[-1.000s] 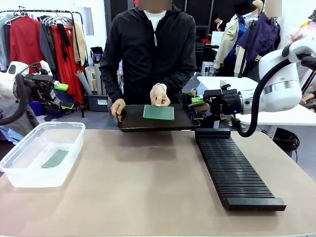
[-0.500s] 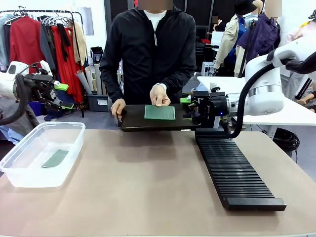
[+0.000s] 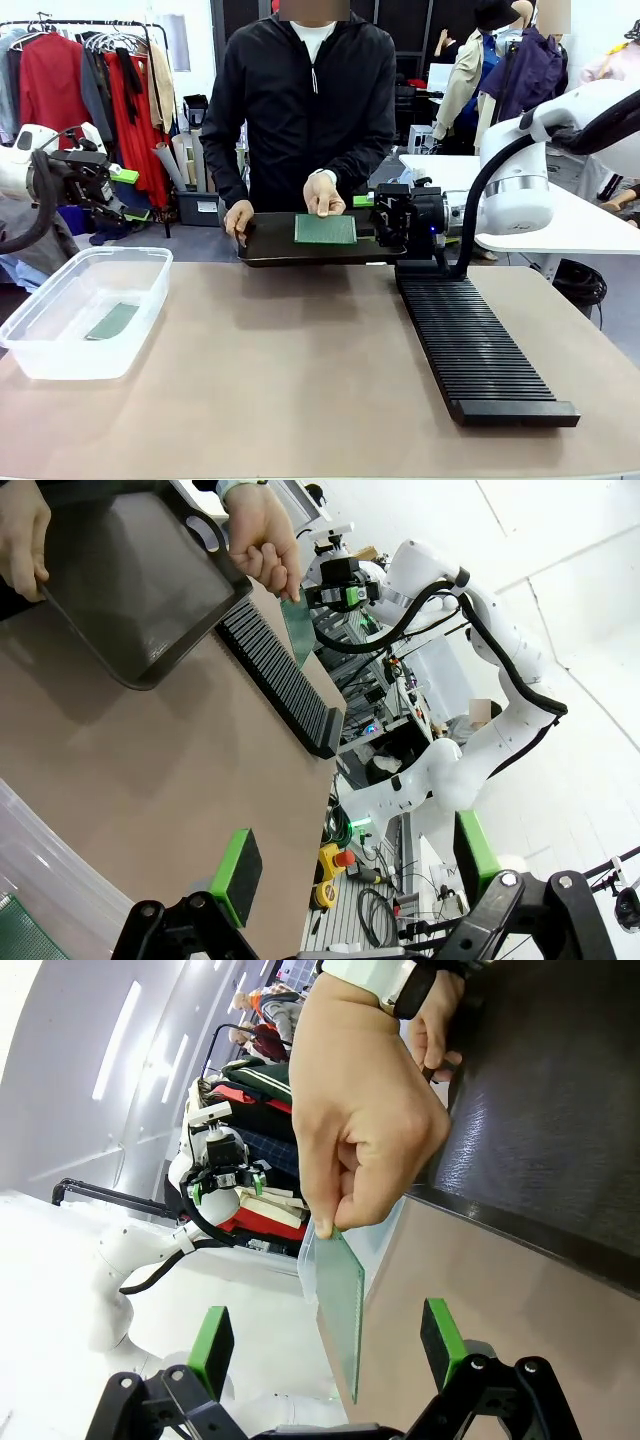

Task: Sort PCBs into racks and boxes based on the side picked up.
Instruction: Pick up the Blank PCB handed by the Human.

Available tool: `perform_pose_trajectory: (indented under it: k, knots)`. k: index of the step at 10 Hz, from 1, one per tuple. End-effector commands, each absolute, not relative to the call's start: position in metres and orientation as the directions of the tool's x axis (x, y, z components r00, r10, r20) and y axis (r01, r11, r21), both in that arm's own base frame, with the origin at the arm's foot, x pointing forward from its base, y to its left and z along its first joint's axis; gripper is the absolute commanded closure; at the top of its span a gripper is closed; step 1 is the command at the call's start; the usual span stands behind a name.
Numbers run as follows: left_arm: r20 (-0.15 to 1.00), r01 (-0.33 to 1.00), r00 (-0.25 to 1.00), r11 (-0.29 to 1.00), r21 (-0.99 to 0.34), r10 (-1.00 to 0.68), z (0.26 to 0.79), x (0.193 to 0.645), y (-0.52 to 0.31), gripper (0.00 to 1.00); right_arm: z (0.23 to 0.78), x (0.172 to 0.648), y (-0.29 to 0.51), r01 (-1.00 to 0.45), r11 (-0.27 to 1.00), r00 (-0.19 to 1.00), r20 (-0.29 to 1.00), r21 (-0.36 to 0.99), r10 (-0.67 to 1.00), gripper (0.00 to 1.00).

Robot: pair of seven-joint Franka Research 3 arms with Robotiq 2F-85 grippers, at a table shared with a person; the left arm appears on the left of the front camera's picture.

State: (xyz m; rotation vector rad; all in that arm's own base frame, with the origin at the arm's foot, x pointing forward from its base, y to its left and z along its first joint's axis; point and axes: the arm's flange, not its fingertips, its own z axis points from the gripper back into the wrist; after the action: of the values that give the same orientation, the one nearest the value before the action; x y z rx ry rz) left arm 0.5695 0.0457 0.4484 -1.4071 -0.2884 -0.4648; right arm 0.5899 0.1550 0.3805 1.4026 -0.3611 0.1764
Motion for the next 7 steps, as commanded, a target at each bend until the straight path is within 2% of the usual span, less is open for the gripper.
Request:
perform_pose_trajectory:
  k: [1,7]
  knots:
    - [0.458,0.475,0.876,0.1,-0.875,-0.149,0.449,0.569,0.046,0.0,0.381,0.595,0.167,-0.347,0.144,0.925,0.363,0.927,-0.112,0.0]
    - [0.458,0.475,0.876,0.1,-0.875,-0.149,0.449,0.569,0.046,0.0,0.379,0.599,0.194,-0.338,0.1,0.937,0.344,0.936,-0.058,0.0]
